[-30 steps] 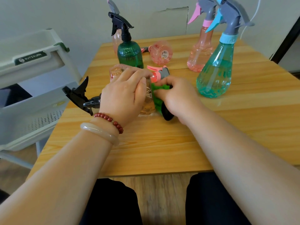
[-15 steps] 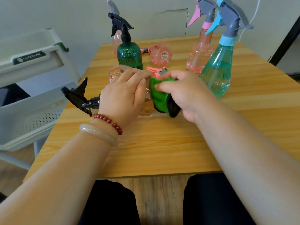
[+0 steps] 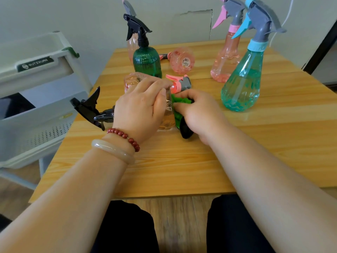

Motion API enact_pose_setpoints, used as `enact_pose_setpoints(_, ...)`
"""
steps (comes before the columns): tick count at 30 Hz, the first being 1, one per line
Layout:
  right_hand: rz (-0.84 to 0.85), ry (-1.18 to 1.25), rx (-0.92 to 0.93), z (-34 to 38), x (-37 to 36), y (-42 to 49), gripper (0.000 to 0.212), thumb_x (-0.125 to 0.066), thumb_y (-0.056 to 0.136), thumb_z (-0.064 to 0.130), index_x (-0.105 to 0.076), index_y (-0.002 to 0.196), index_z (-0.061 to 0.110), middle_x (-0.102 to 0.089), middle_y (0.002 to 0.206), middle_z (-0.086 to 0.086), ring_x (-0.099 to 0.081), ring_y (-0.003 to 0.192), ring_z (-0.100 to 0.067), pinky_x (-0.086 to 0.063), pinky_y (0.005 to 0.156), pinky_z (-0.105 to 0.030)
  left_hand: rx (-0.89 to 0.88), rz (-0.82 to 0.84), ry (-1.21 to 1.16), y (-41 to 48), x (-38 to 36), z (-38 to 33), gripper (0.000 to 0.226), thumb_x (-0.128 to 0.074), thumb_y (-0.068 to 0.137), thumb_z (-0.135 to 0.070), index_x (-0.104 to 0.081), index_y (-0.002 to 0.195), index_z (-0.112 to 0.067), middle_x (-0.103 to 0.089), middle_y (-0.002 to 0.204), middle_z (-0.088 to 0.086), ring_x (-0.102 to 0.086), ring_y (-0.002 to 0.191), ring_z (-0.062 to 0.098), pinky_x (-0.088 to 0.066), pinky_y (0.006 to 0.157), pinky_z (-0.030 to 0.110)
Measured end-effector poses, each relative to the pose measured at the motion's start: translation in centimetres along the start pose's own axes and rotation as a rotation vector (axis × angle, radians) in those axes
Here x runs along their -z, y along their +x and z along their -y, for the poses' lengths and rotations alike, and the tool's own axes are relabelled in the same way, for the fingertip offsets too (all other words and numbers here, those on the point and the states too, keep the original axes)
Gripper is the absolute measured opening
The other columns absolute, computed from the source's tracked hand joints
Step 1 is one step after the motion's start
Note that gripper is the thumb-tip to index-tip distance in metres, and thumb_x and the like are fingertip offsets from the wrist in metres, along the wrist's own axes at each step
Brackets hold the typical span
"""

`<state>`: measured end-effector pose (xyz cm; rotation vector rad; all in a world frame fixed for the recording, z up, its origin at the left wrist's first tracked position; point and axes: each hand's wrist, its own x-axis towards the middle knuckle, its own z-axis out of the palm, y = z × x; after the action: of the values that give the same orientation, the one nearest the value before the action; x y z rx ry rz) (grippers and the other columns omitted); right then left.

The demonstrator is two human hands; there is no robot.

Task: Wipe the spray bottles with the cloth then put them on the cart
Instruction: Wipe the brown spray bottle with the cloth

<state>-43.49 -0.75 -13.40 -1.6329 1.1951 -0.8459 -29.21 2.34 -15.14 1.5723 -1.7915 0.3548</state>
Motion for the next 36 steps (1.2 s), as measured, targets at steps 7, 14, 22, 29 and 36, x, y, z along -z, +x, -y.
enact_pose_setpoints(7, 0.090, 0.529, -0.152, -0.1, -0.9, -0.9, 0.029, -0.055, 0.096, 0.032, -0.065, 0.122, 0.027, -0.065, 0.123, -0.002, -0.057, 0.120, -0.022, -0.040, 0.110, -0.049, -0.015, -0.007, -0.005, 0.0, 0.0, 0.1, 0.046, -0.026, 0.101, -0.031, -0.067, 0.119, -0.021, -0.065, 0.119, -0.002, -0.062, 0.097, 0.021, -0.043, 0.067, 0.030)
enact_pose_setpoints(14, 0.136, 0.456, -0.057, -0.8, -0.8, -1.8, 0.063, -0.049, 0.075, 0.032, -0.053, 0.138, 0.032, -0.053, 0.143, 0.006, -0.046, 0.133, -0.013, -0.032, 0.116, -0.043, -0.054, -0.050, 0.013, -0.3, 0.2, -0.1, 0.038, -0.033, 0.100, -0.023, -0.068, 0.113, -0.013, -0.068, 0.111, 0.006, -0.063, 0.087, 0.027, -0.036, 0.065, 0.027)
enact_pose_setpoints(22, 0.182, 0.099, 0.020, -0.7, -0.6, -1.9, 0.050, -0.032, 0.102, 0.017, -0.038, 0.148, 0.035, -0.053, 0.137, 0.015, -0.046, 0.109, 0.003, -0.036, 0.087, -0.005, -0.012, -0.040, 0.011, -0.2, 0.2, -0.2, 0.041, -0.032, 0.099, -0.025, -0.068, 0.113, -0.013, -0.067, 0.113, 0.006, -0.062, 0.089, 0.028, -0.036, 0.066, 0.028)
enact_pose_setpoints(29, 0.161, -0.149, 0.091, 0.7, -0.6, -0.4, 0.047, -0.031, 0.103, 0.016, -0.039, 0.146, 0.033, -0.062, 0.119, -0.010, -0.059, 0.101, -0.025, -0.049, 0.086, -0.041, -0.017, -0.037, 0.014, -0.3, 0.4, -0.2, 0.039, -0.032, 0.100, -0.025, -0.067, 0.113, -0.013, -0.067, 0.112, 0.006, -0.061, 0.088, 0.030, -0.037, 0.065, 0.030)
enact_pose_setpoints(36, 0.296, -0.156, 0.055, -1.2, 0.7, -2.1, 0.054, -0.034, 0.101, 0.011, -0.036, 0.151, 0.030, -0.048, 0.146, 0.011, -0.048, 0.129, -0.014, -0.040, 0.108, -0.030, -0.017, -0.043, 0.003, -0.3, 0.4, 0.0, 0.036, -0.034, 0.099, -0.022, -0.067, 0.109, -0.013, -0.066, 0.104, 0.004, -0.057, 0.085, 0.022, -0.030, 0.065, 0.026)
